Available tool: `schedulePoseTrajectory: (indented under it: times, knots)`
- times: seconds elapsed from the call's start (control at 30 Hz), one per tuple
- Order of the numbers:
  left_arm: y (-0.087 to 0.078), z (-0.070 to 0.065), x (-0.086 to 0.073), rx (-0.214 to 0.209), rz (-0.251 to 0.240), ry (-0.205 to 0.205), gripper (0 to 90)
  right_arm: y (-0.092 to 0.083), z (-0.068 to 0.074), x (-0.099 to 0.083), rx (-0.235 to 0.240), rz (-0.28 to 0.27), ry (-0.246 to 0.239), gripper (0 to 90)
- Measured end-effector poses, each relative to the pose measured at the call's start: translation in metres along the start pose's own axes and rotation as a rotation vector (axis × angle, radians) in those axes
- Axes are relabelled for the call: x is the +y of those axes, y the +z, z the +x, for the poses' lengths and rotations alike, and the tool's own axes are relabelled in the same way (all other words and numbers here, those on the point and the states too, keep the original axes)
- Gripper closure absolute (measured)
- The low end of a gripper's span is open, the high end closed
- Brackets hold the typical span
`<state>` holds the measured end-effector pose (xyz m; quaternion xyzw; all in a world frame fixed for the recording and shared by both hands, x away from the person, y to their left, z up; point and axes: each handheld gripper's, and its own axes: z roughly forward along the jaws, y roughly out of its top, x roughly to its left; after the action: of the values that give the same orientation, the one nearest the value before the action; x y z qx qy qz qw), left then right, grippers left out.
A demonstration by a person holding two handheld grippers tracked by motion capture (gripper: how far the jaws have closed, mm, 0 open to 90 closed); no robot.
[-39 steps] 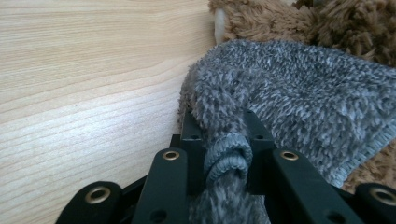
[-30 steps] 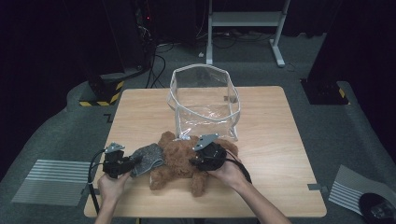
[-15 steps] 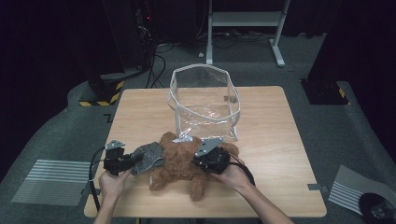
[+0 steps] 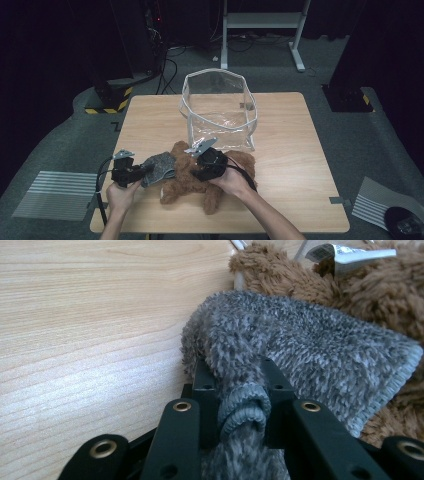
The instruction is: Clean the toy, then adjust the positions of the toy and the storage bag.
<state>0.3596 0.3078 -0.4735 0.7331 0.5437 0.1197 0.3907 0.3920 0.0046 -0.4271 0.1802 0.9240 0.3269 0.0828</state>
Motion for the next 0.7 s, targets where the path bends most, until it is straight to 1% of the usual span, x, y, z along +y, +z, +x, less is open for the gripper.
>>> schedulePoseTrajectory:
  times: [0.07, 0.1, 0.17, 0.23, 0.4, 0.53, 0.6, 0.7]
  knots:
    - [0.000, 0.000, 0.000, -0.003, -0.002, -0.003, 74.7, -0.002, 0.003, -0.002, 0.006, 0.021, -0.047, 74.8]
    - [0.000, 0.000, 0.000, -0.005, -0.004, -0.002, 74.7, -0.003, 0.005, -0.003, 0.006, 0.027, -0.065, 78.7]
    - [0.001, 0.000, 0.000, -0.010, -0.005, -0.007, 74.7, -0.008, 0.007, -0.004, 0.019, 0.032, -0.105, 82.6]
    - [0.001, 0.000, 0.001, -0.014, -0.008, -0.010, 74.7, -0.013, 0.009, -0.007, 0.036, 0.021, -0.138, 83.5]
    - [-0.001, 0.003, 0.002, -0.022, -0.012, -0.018, 74.8, -0.025, 0.013, -0.013, 0.081, 0.008, -0.170, 83.5]
    - [-0.004, 0.001, 0.007, -0.021, -0.018, -0.007, 74.7, -0.034, 0.013, -0.018, 0.109, 0.006, -0.200, 83.5]
    - [-0.005, -0.001, 0.009, -0.022, -0.019, 0.004, 74.7, -0.038, 0.011, -0.019, 0.131, 0.009, -0.223, 83.5]
    - [-0.005, -0.004, 0.011, -0.032, -0.016, 0.014, 74.8, -0.045, 0.006, -0.022, 0.152, 0.010, -0.235, 82.8]
